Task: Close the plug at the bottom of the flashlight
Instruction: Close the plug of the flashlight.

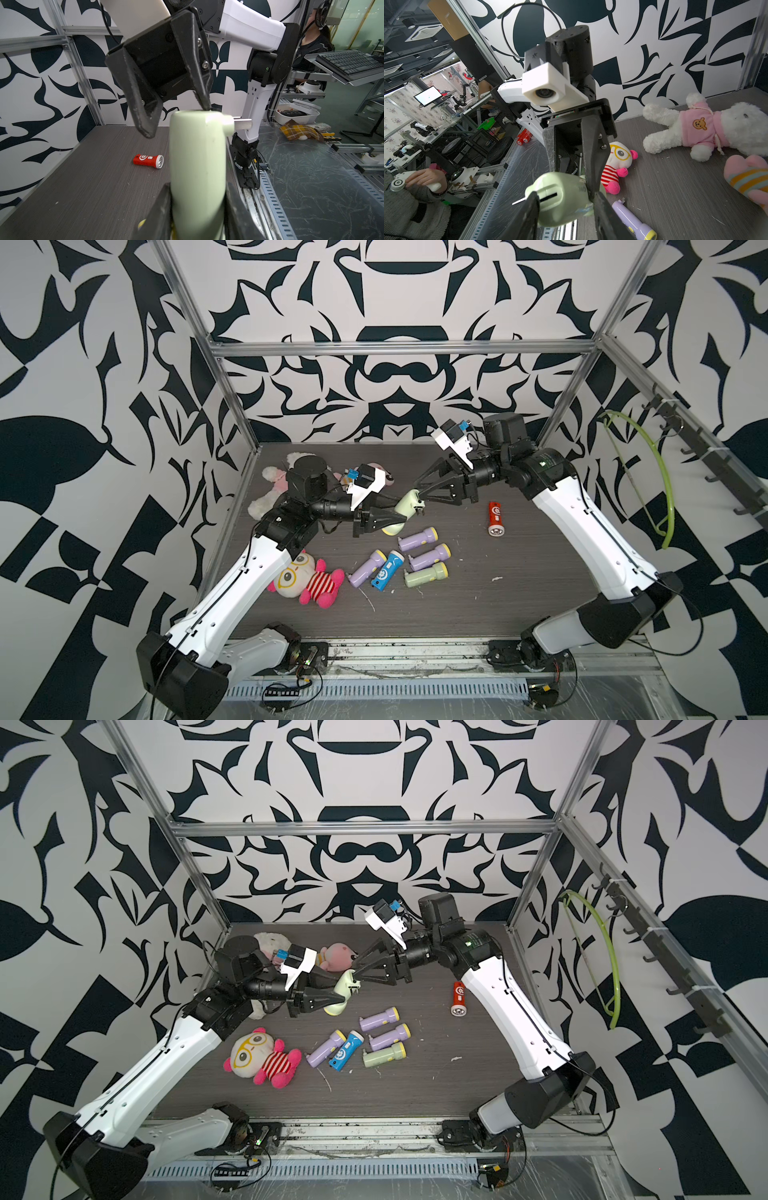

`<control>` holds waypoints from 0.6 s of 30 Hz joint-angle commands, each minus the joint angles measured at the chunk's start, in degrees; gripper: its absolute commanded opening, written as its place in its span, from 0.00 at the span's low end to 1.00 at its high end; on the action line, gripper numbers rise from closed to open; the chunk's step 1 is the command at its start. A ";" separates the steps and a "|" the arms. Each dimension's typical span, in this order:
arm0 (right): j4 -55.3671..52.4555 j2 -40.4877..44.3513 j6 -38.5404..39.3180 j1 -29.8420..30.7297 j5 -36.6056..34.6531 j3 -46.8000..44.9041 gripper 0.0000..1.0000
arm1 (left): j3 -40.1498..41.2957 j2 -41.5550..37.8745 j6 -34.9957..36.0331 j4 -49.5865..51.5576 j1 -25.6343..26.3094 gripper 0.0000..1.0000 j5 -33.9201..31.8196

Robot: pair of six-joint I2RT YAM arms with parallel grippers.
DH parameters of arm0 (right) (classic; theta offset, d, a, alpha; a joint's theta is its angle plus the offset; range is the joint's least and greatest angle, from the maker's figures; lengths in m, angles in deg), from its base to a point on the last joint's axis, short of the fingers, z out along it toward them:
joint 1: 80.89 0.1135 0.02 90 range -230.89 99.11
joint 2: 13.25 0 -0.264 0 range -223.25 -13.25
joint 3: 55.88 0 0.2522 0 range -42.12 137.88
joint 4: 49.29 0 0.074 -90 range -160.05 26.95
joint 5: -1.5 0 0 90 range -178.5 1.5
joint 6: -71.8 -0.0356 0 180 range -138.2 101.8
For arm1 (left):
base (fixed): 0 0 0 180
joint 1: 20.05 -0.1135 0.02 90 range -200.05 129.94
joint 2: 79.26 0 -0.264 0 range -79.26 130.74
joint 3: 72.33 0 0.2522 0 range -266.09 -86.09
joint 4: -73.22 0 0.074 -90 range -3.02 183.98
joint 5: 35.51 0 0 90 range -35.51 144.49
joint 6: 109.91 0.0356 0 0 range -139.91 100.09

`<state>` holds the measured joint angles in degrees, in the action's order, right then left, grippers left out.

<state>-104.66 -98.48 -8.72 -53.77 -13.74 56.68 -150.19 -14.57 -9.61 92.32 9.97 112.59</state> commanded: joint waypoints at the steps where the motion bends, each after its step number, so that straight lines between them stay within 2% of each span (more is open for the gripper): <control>1: -0.97 0.14 1.38 0.92 2.12 2.60 0.48 | -2.35 0.27 -0.20 -1.48 0.02 0.00 0.08; 18: -3.35 1.43 3.09 1.10 2.76 3.53 0.56 | -2.79 0.61 -0.22 -1.13 0.04 0.00 0.58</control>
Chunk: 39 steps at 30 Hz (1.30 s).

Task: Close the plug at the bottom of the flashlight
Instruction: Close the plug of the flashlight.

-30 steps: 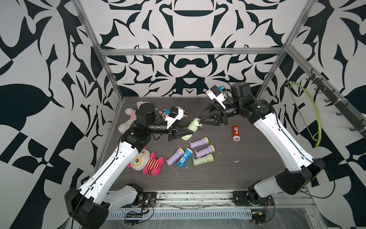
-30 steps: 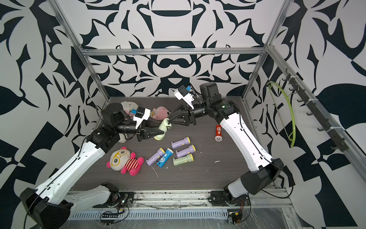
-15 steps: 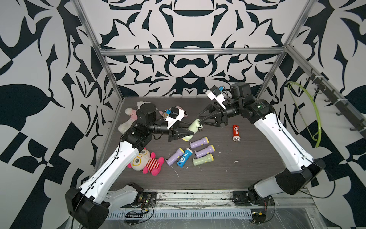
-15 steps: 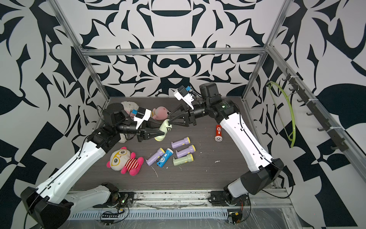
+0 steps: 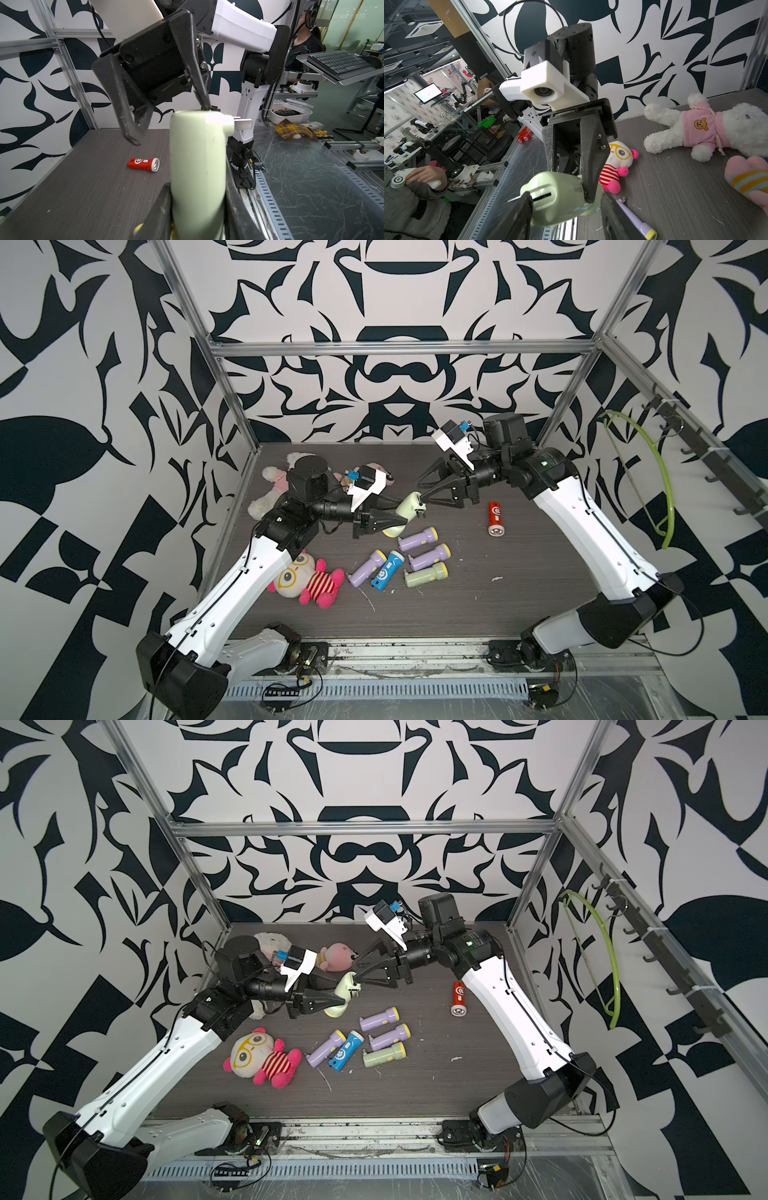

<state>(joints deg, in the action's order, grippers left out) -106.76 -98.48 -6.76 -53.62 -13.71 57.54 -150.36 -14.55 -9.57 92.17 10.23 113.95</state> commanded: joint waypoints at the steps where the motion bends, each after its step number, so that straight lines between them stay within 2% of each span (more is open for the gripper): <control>1: -1.41 1.54 1.19 0.95 2.65 2.79 0.57 | -2.70 0.67 -0.33 -0.90 -0.22 0.00 -0.75; 15: -1.48 1.67 1.65 1.04 2.66 2.47 0.57 | -2.88 0.51 -0.33 -0.80 -0.22 0.00 -0.31; 19: -1.47 0.95 1.61 1.06 2.99 2.74 0.50 | -2.83 0.51 -0.33 -0.80 -0.22 0.00 -0.22; 30: -1.38 0.00 1.65 1.13 3.08 2.76 0.42 | -2.88 0.61 -0.33 -0.71 -0.25 0.00 -0.09; 39: -1.47 -0.29 2.03 1.19 3.51 2.81 0.23 | -2.79 0.42 -0.24 -0.62 -0.22 0.00 -0.03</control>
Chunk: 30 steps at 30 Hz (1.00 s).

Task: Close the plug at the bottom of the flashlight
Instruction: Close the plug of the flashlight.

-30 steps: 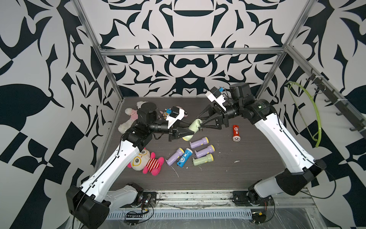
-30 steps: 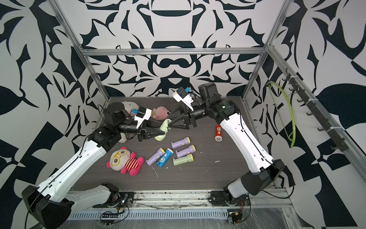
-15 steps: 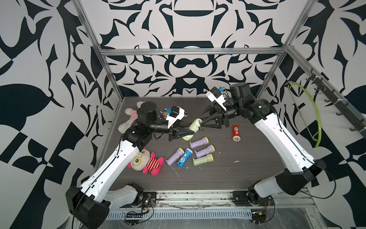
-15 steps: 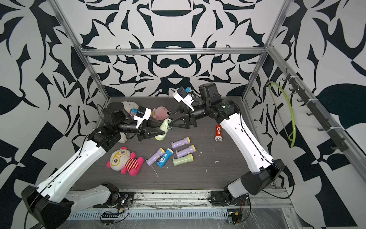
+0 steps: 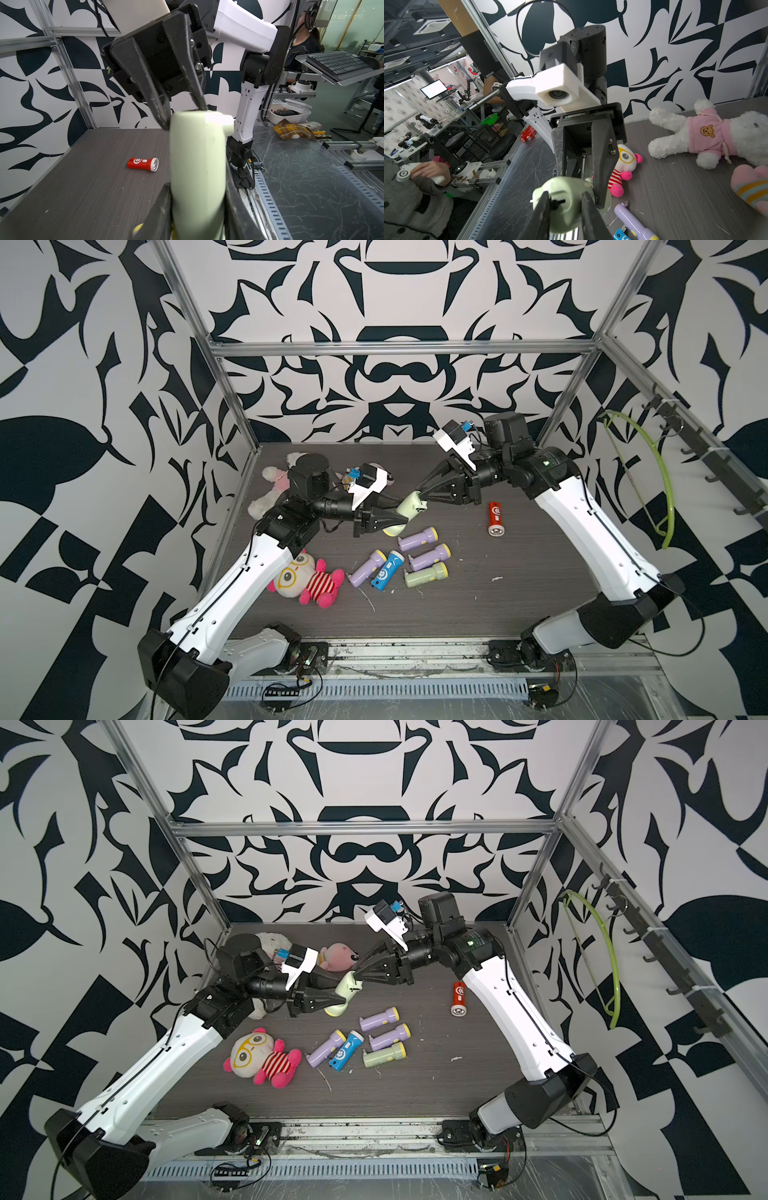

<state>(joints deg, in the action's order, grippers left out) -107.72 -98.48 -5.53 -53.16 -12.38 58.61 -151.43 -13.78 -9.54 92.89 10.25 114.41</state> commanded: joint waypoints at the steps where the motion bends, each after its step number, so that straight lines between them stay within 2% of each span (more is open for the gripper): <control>1: -0.59 -0.36 0.95 0.72 2.11 1.67 0.21 | -1.72 -0.35 -0.26 -1.34 -0.29 0.00 -0.44; 9: -0.60 -0.59 0.95 0.66 0.61 1.66 0.05 | -1.72 -0.34 -0.26 -1.26 -0.25 0.00 -0.42; 15: 0.54 -0.50 0.27 0.66 -3.01 1.64 0.00 | -1.63 -0.30 -0.25 -1.17 -0.25 0.00 -0.80; 17: 1.98 -0.16 -1.33 0.66 -7.06 1.33 0.00 | -1.72 -0.02 -0.91 -1.40 -0.25 0.00 -2.38; 20: 3.83 0.32 -3.19 0.25 -11.47 0.75 0.00 | -2.80 1.69 -4.72 -1.77 -0.25 0.00 -9.91; 26: 6.31 1.67 -6.88 -0.87 -21.01 -0.81 0.00 | -10.51 10.36 -7.64 6.60 -0.25 0.00 -19.41; 28: 7.27 2.59 -8.81 -1.18 -28.30 -1.81 0.00 | -13.15 12.87 -9.23 8.86 -0.25 0.00 -21.57; 30: 7.84 3.58 -11.10 -1.25 -41.80 -2.87 0.00 | -14.97 14.75 -11.45 9.78 -0.25 0.00 -23.38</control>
<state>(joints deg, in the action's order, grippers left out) -98.95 -98.15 -12.42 -56.00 -41.32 57.21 -162.93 -1.17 -16.43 102.00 10.40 99.11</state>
